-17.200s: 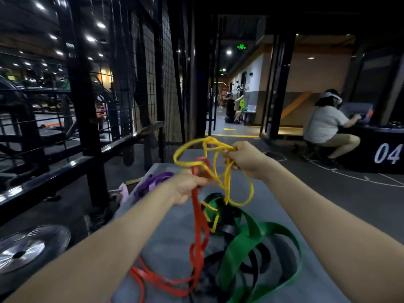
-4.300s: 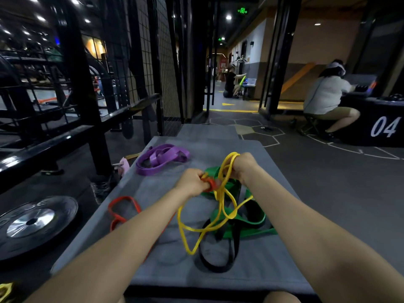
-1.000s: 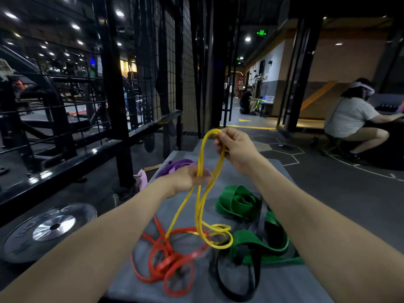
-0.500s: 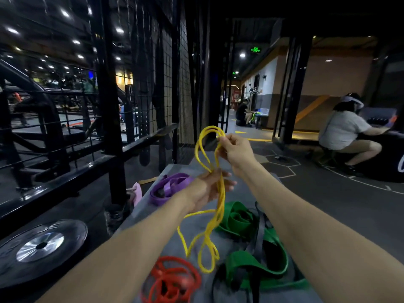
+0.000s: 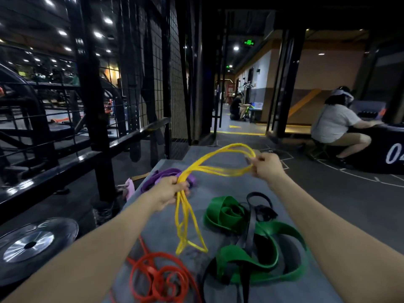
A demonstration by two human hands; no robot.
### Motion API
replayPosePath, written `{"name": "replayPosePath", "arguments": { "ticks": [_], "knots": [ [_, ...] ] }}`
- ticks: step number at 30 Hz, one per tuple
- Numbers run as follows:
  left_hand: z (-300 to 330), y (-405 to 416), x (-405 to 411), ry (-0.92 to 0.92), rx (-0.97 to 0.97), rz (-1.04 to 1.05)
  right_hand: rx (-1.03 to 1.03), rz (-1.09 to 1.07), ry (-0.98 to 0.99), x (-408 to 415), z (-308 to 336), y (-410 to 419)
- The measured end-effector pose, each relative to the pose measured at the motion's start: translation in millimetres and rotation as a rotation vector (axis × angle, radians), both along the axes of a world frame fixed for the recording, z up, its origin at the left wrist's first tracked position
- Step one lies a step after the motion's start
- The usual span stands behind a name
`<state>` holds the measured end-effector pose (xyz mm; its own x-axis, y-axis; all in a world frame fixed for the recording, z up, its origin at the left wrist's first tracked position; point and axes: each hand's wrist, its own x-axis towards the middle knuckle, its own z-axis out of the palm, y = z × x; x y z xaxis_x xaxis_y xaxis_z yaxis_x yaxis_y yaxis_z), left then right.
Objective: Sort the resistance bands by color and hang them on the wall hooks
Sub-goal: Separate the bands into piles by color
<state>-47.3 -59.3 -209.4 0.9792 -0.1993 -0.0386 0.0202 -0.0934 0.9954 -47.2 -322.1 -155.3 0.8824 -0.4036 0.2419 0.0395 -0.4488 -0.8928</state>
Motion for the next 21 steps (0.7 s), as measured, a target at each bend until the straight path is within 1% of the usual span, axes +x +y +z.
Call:
{"name": "replayPosePath", "arguments": {
  "ticks": [3,4,5,6,7,9,12,14,16,17,18,19,21],
  "knots": [
    [23,-3,4,0.003,-0.203,0.042,-0.306,0.075,0.186,-10,-20,7],
    [30,-3,6,-0.005,-0.243,0.059,-0.391,0.094,0.242,-12,-24,12],
    [36,-3,9,-0.020,-0.246,0.069,-0.459,0.113,0.297,-14,-27,19],
    [41,-4,10,-0.041,-0.208,0.068,-0.509,0.124,0.323,-13,-29,26],
    [46,-4,13,-0.061,-0.141,0.054,-0.513,0.139,0.304,-12,-29,35],
    [52,-5,17,-0.091,-0.015,0.014,-0.430,0.208,0.170,-8,-21,52],
    [61,-12,22,-0.121,0.035,-0.039,-0.338,0.457,0.010,-4,-6,81],
    [65,-17,26,-0.136,-0.008,-0.074,-0.235,0.592,-0.050,1,-5,99],
    [70,-21,34,-0.133,-0.102,-0.093,-0.026,0.694,-0.102,9,-13,109],
    [73,-22,40,-0.127,-0.139,-0.097,0.071,0.715,-0.120,15,-18,112],
    [75,-24,45,-0.122,-0.168,-0.099,0.127,0.713,-0.130,23,-26,112],
    [77,-25,51,-0.118,-0.194,-0.097,0.132,0.695,-0.130,30,-32,112],
    [80,-25,67,-0.114,-0.238,-0.088,0.043,0.604,-0.082,42,-44,108]
  ]
}}
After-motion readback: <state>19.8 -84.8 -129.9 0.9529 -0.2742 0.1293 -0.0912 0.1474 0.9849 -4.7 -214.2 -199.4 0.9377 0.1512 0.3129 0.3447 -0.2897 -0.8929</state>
